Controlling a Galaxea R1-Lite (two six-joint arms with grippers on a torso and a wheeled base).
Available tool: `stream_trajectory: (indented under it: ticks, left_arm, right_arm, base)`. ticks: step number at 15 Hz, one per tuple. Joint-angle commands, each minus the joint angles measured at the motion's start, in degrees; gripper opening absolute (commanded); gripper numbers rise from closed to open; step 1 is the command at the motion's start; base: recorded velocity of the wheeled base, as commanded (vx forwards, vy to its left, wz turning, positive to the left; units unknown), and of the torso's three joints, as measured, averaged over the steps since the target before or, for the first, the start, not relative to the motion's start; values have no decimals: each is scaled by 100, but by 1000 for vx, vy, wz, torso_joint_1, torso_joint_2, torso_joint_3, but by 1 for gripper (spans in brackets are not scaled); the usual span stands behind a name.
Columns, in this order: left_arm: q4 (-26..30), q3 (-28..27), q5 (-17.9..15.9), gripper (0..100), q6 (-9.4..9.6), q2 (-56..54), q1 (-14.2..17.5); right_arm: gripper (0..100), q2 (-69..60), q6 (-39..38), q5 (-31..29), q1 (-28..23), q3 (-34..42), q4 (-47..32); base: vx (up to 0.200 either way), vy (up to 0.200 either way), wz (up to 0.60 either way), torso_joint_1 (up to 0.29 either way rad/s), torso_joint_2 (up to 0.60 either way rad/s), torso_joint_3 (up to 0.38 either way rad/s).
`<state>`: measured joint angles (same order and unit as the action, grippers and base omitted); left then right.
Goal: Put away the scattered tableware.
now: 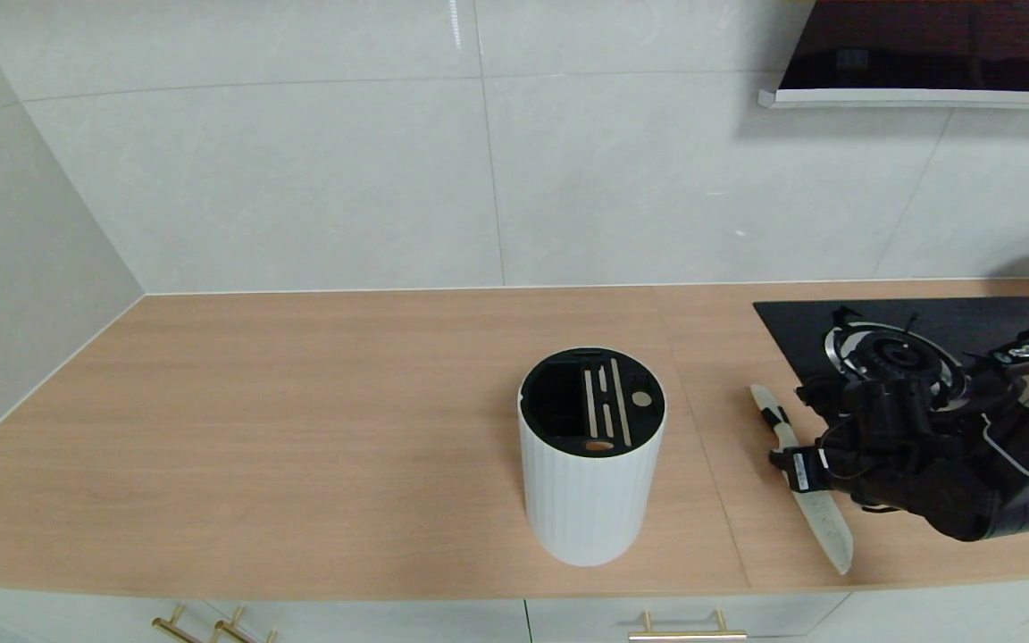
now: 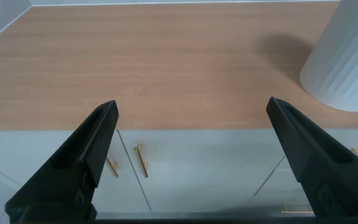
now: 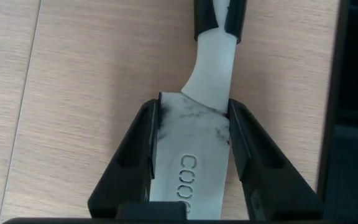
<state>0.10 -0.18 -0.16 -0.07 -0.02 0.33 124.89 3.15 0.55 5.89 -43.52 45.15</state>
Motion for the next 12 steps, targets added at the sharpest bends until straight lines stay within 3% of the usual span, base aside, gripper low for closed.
stream_trajectory:
  ticks: [1,8,9,12]
  left_arm:
    - [-1,1,-2,100,-1,2,2]
    - [-54,-52,7,100,-1,2,2]
    - [-186,-448,-160,100,-116,2,-7]
    - [535,-1994,-1654,100,-133,1374,-68]
  right_arm:
    - [0,-26,2,-2,0,1,20]
    - [0,-1266,-200,7,26,177,-15]
    - [0,-1767,-200,15,44,283,-15]
    - [0,-2522,-191,-2,352,256,-165]
  base:
    - [0,0,0,0,0,0]
    - [0,0,0,0,0,0]
    - [0,0,0,0,0,0]
    - [0,0,0,0,0,0]
